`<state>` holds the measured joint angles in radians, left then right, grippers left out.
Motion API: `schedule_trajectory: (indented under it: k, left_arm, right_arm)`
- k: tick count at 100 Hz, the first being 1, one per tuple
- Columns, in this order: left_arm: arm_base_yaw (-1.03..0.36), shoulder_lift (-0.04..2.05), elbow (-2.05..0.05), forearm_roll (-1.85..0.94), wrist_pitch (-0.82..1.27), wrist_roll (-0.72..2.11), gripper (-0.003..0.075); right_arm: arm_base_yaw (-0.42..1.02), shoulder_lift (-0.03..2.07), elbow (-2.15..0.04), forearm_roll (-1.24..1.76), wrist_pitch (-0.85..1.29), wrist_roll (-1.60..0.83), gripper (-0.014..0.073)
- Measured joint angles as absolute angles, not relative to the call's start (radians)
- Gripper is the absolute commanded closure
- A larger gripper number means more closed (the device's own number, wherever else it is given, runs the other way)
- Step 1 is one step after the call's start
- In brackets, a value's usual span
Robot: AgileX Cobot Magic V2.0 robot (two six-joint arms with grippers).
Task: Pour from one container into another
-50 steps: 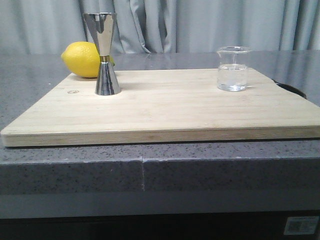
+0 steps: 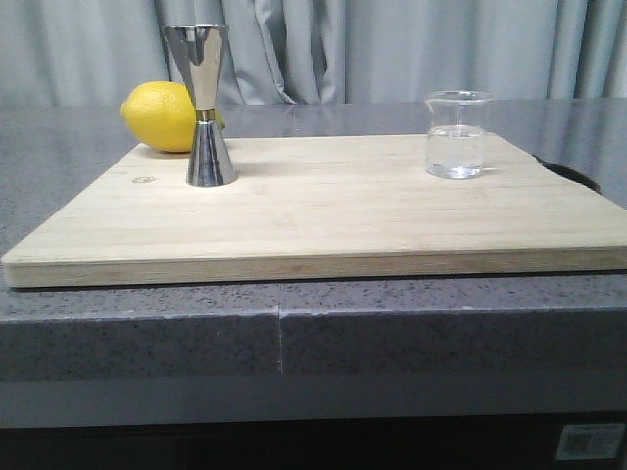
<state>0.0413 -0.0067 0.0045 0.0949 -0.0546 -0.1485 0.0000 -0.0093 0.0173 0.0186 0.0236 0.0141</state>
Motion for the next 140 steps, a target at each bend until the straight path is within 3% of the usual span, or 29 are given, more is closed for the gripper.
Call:
schedule_trajectory:
  k: [140]
  left_arm:
    - [0.041, -0.007, 0.004, 0.061, -0.088, -0.148, 0.0739]
  right_arm:
    - [-0.002, -0.009, 0.017, 0.019, -0.013, 0.014, 0.0659]
